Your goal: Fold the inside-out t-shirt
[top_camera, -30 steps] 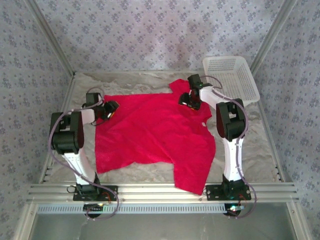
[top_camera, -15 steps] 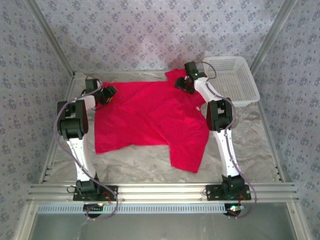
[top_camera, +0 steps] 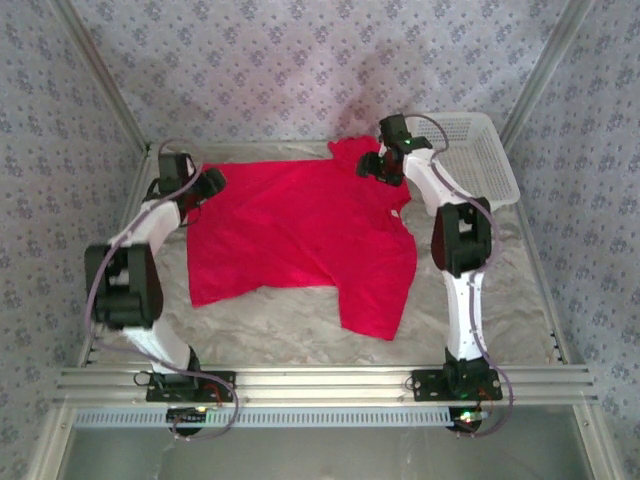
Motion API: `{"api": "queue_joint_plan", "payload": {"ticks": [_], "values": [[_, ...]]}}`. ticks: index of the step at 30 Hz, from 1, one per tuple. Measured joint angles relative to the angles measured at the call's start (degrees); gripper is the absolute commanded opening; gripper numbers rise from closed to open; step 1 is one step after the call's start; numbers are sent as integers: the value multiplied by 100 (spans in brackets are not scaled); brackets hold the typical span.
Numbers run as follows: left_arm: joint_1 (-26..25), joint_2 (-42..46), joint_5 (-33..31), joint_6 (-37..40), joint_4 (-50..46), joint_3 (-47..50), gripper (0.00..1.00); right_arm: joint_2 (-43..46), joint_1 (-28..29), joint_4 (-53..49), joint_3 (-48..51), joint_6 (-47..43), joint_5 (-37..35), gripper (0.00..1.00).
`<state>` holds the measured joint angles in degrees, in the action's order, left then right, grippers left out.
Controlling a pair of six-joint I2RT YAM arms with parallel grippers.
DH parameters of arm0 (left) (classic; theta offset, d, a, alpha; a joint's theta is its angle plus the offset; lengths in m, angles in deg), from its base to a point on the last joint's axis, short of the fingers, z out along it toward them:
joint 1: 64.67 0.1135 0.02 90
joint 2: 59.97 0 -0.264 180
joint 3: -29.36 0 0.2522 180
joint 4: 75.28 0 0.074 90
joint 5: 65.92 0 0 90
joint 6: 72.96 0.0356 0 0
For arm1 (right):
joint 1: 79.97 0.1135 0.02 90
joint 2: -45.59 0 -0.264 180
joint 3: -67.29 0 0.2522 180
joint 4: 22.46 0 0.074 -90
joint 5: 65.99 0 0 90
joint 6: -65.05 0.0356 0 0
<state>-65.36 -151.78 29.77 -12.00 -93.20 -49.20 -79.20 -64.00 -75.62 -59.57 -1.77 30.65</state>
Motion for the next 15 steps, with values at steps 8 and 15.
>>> {"api": "queue_joint_plan", "payload": {"ticks": [8,15], "values": [[330,1937,22,136,385,1786,87,2221,564,560,2302,-310,-46,73],[-140,2481,402,-269,-219,2643,81,2767,885,809,4227,44,61,73]]}}
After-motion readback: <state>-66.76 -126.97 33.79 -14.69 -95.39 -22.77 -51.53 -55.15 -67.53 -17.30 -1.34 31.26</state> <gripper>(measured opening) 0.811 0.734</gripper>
